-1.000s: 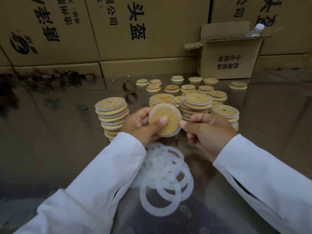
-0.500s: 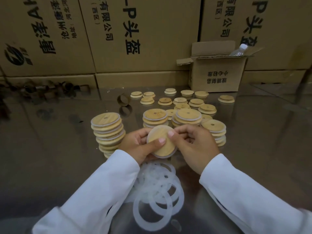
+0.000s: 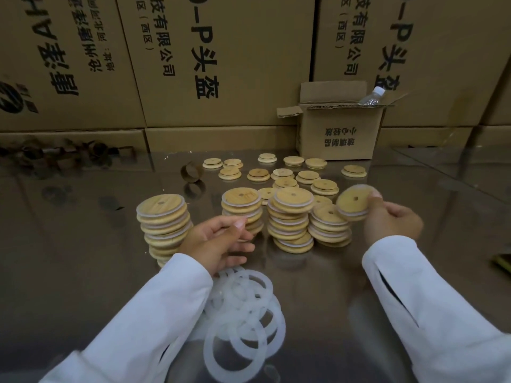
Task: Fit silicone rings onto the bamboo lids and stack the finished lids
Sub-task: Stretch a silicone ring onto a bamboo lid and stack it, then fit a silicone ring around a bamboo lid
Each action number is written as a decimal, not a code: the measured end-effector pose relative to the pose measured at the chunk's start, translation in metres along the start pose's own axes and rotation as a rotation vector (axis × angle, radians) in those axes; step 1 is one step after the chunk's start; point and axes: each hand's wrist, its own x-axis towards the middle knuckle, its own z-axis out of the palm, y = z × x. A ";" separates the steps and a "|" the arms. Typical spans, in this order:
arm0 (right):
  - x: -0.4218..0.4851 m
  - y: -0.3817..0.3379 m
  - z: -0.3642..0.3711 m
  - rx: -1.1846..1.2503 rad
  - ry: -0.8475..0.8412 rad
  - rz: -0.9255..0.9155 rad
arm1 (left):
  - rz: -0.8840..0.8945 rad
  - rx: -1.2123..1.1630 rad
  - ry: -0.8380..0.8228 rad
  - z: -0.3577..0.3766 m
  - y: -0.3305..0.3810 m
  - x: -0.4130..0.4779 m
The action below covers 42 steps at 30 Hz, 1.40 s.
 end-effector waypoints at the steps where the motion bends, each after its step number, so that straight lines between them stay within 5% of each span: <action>1: 0.003 0.001 -0.001 -0.041 -0.033 0.057 | -0.003 0.000 0.003 0.000 0.000 0.000; 7: 0.008 0.009 0.004 -0.249 -0.247 0.122 | -0.033 -0.003 0.029 0.001 0.001 -0.001; 15: 0.039 0.023 0.008 -0.148 -0.179 -0.085 | -0.055 -0.005 0.058 0.001 0.002 0.000; 21: 0.089 0.029 0.017 -0.638 -0.258 -0.220 | -0.071 -0.020 0.071 0.001 -0.003 0.004; 26: 0.115 0.035 0.039 -0.903 -0.614 -0.374 | -0.079 -0.046 0.062 0.000 -0.006 0.008; 32: 0.121 0.033 0.071 -0.869 -0.932 -0.410 | -0.129 -0.081 0.044 -0.007 -0.008 0.014; 42: 0.121 0.045 0.065 -0.653 -0.953 -0.383 | -0.174 -0.083 0.016 -0.011 -0.010 0.016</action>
